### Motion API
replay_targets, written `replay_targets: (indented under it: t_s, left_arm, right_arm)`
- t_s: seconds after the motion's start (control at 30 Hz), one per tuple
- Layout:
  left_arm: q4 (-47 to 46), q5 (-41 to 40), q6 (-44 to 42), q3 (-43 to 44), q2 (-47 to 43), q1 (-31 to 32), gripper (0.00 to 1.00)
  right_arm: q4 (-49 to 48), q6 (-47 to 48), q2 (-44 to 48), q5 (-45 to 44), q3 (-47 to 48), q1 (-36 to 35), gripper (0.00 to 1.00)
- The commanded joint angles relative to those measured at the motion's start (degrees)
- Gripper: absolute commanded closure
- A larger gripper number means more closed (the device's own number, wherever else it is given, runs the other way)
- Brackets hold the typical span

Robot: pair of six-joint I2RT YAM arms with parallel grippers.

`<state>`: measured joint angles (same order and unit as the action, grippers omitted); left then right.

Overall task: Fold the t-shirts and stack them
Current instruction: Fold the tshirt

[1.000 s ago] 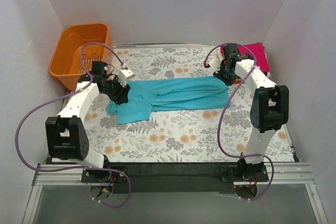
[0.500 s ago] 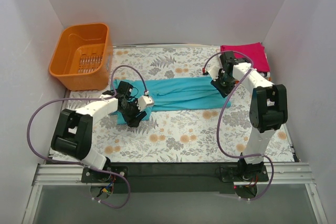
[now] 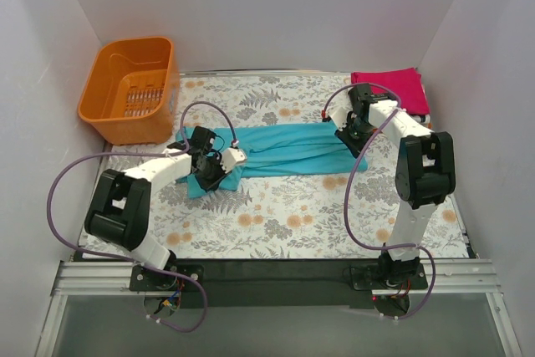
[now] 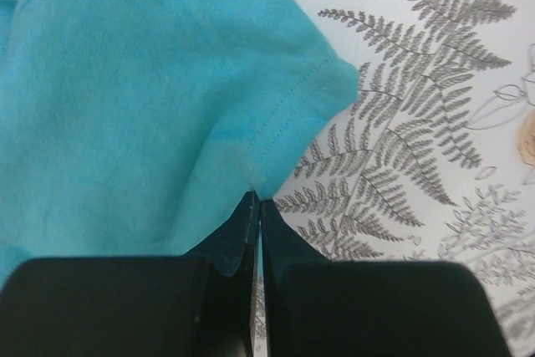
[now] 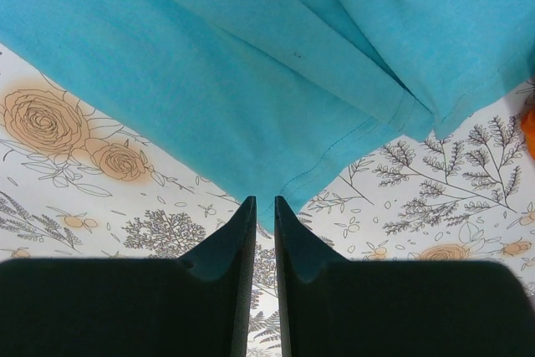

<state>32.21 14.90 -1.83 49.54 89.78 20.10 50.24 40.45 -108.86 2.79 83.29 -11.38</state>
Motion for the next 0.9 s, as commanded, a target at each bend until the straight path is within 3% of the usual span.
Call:
replay_targets:
  t_s: [0.0,0.2,0.4,0.53,0.87]
  left_arm:
    - [8.4,3.3,1.5,7.2,-0.8,-0.1,1.0]
    - [12.1,3.6,5.3,24.0,2.7,-2.5,1.0]
    - [3.0,-0.5,5.3,30.1,11.6,-5.3,1.0]
    - [1.3,-0.4,6.4,39.8,19.8,-7.3,1.0]
    - [-4.1,-3.6,7.2,46.6,29.8,-8.0,1.0]
  right_arm:
    - [0.3,-0.1,0.2,0.5,0.5,-0.1,0.82]
    - [0.1,-0.1,0.2,0.7,0.6,0.0,0.81]
    - [0.1,-0.3,-0.4,1.2,1.1,-0.1,0.81]
    - [0.1,-0.1,-0.8,1.1,1.3,-0.1,0.81]
    - [0.2,-0.2,-2.5,1.3,2.7,-0.1,0.78]
